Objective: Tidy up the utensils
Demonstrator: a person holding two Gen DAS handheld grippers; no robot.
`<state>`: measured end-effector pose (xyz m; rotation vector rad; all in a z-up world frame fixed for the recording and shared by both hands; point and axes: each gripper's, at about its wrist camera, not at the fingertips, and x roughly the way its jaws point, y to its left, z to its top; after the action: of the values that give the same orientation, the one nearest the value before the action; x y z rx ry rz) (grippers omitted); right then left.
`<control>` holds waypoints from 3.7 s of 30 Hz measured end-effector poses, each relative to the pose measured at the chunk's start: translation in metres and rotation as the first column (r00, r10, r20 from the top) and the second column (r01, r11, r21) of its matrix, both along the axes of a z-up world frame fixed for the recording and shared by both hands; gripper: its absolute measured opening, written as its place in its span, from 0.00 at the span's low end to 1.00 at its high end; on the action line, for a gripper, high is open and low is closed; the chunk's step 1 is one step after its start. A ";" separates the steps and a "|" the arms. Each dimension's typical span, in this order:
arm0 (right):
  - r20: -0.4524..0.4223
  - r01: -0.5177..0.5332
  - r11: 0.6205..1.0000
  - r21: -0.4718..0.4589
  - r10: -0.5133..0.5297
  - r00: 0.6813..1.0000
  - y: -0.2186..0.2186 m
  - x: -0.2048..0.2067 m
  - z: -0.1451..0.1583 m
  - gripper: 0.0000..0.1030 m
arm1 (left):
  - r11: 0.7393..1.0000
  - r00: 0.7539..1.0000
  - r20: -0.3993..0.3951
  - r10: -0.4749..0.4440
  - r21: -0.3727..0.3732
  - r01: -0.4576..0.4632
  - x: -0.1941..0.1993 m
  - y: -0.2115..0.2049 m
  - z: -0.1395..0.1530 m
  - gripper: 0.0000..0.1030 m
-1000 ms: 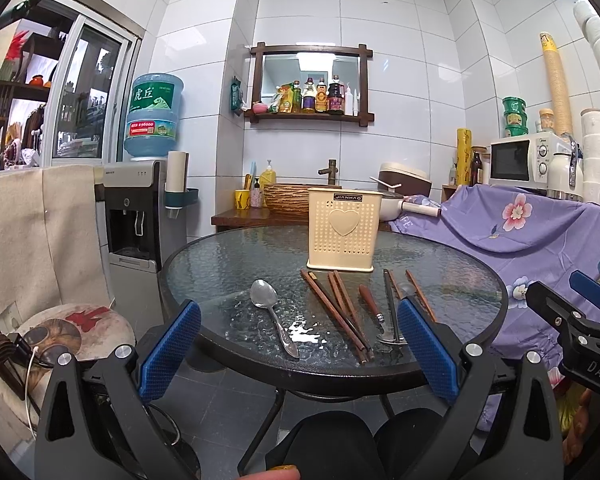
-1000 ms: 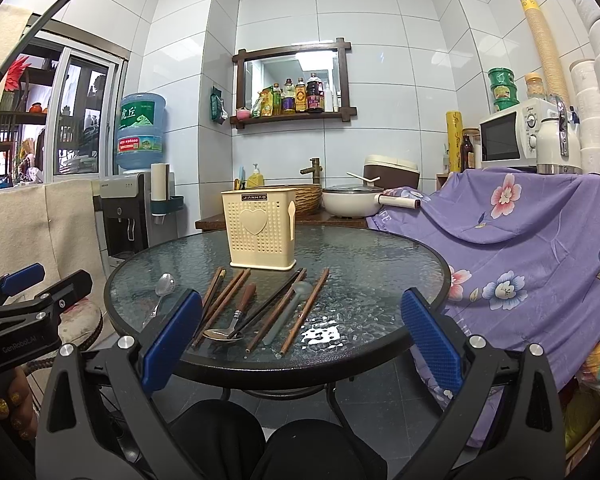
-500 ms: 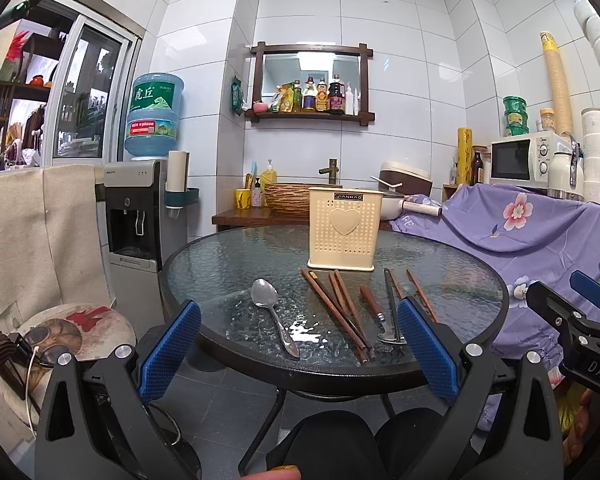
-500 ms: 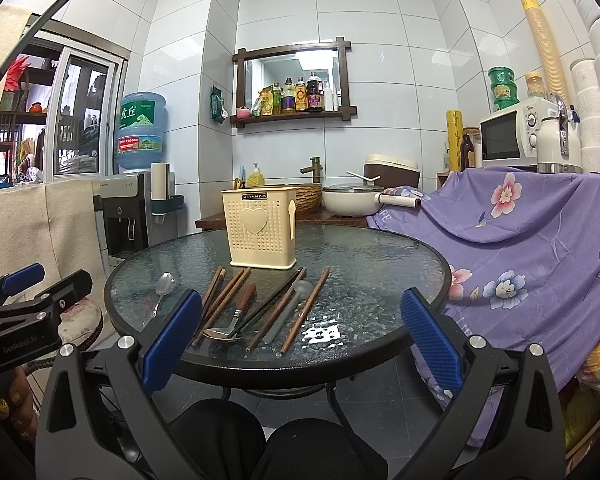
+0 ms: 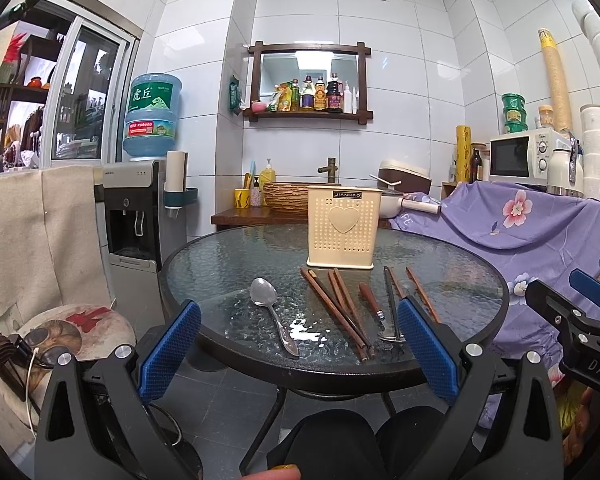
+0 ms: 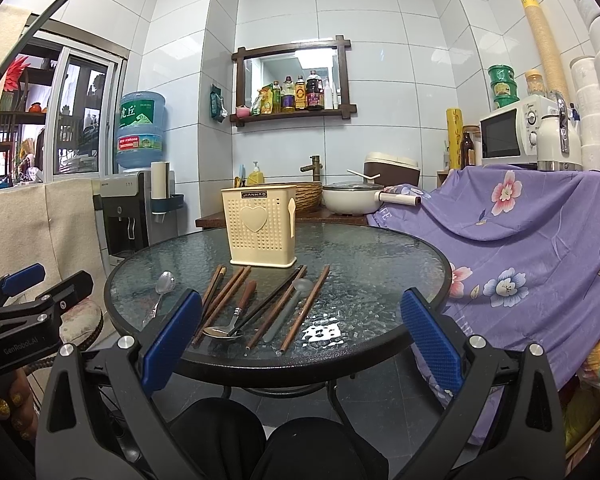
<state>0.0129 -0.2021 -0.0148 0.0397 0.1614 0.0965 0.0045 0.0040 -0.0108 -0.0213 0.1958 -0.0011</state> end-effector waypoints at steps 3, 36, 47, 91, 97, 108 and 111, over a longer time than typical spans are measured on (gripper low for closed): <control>-0.030 0.017 1.000 -0.009 -0.017 0.999 -0.001 0.007 -0.002 0.95 | 1.000 0.999 -0.037 0.005 0.027 -0.004 0.008 -0.001 -0.005 0.94; -0.609 0.025 0.996 0.084 0.031 0.793 -0.022 0.294 -0.013 0.48 | 0.995 0.873 -0.484 0.058 0.095 -0.013 0.181 0.047 -0.017 0.94; -0.704 0.026 0.997 -0.071 -0.068 0.707 0.005 0.363 -0.029 0.26 | 0.995 0.842 -0.533 0.082 0.090 -0.040 0.215 0.048 -0.017 0.87; -0.715 -0.087 0.991 -0.098 -0.010 0.699 0.011 0.401 -0.040 0.13 | 0.987 0.746 -0.647 0.159 0.091 -0.132 0.276 0.030 -0.032 0.36; -0.712 -0.085 0.994 -0.073 0.008 0.702 0.003 0.403 -0.040 0.10 | 0.993 0.753 -0.648 0.116 0.056 -0.105 0.279 0.027 -0.030 0.36; -0.657 -0.085 0.996 -0.012 0.056 0.752 -0.005 0.397 -0.025 0.08 | 0.999 0.818 -0.574 0.035 0.009 -0.036 0.278 0.020 -0.007 0.36; -0.619 -0.084 0.996 0.006 0.070 0.782 -0.006 0.393 -0.012 0.08 | 1.000 0.838 -0.546 0.016 0.010 -0.013 0.276 0.015 0.003 0.36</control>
<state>0.4058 -0.2082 -0.0265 0.0423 0.8316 0.1621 0.2809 0.0187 -0.0077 -0.0170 0.7728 0.0214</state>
